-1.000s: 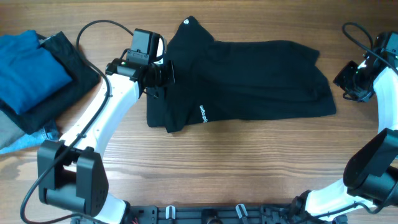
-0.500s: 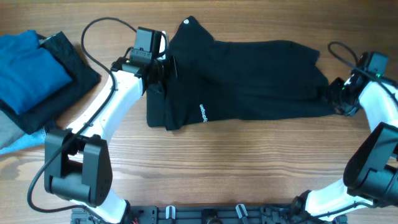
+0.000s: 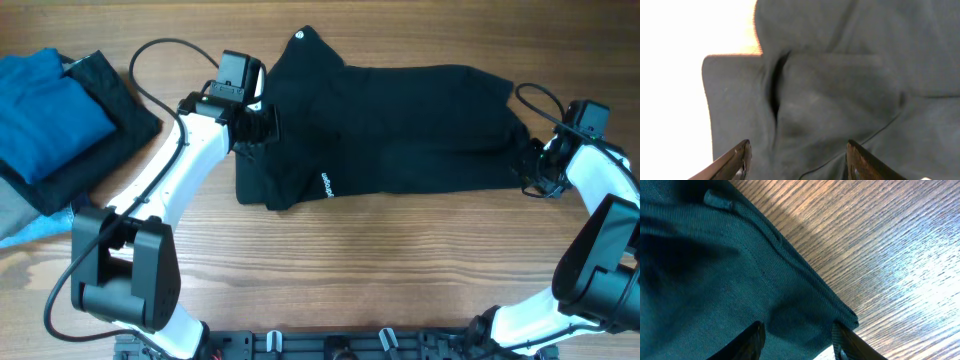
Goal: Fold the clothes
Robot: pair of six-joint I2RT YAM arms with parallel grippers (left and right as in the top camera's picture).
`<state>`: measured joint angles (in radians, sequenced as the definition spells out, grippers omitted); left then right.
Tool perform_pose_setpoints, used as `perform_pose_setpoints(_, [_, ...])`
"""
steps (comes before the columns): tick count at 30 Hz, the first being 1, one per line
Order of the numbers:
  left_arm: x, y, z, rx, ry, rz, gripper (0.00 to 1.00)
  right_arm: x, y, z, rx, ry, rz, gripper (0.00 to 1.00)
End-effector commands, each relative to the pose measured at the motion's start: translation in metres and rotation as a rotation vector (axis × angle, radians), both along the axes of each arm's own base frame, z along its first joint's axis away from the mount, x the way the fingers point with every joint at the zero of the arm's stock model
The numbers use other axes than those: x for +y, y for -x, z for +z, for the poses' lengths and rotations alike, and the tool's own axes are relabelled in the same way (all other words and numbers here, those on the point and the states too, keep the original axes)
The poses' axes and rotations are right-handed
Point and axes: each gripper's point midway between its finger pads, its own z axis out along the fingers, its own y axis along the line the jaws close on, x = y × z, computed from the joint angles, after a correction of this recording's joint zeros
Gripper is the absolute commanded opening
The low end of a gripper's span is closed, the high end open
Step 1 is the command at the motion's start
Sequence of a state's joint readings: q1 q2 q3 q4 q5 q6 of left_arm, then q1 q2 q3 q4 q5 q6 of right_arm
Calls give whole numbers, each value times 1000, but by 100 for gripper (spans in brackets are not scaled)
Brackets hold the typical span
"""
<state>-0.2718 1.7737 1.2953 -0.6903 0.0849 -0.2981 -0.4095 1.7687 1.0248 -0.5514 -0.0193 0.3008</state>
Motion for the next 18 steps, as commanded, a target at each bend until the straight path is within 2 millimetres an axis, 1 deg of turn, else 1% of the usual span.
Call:
perform_pose_setpoints(1, [14, 10, -18, 44, -51, 25, 62, 1, 0, 1, -3, 0, 14, 51])
perform_pose_setpoints(4, [13, 21, -30, 80, -39, 17, 64, 1, 2, 0, 6, -1, 13, 57])
perform_pose_setpoints(5, [12, 26, -35, 96, -35, 14, 66, 1, 3, 0, 12, 4, 11, 57])
perform_pose_setpoints(7, [14, 33, -43, 119, -38, 13, 66, -3, 4, 0, 18, 21, 6, 57])
perform_pose_setpoints(9, [14, 37, -51, 136, -39, 11, 67, -7, 5, 0, 23, 43, -1, 56])
perform_pose_setpoints(10, [14, 39, -56, 142, -37, 10, 69, -8, 5, 1, 25, 52, -4, 53])
perform_pose_setpoints(11, [13, 44, -65, 156, -31, 5, 70, -10, 6, 1, 27, 62, -9, 51])
perform_pose_setpoints(14, [13, 52, -82, 193, -30, 3, 70, -13, 8, 1, 41, 80, -15, 50])
perform_pose_setpoints(18, [17, 64, -95, 235, -42, 3, 69, -23, 16, 1, 79, 139, -32, 50])
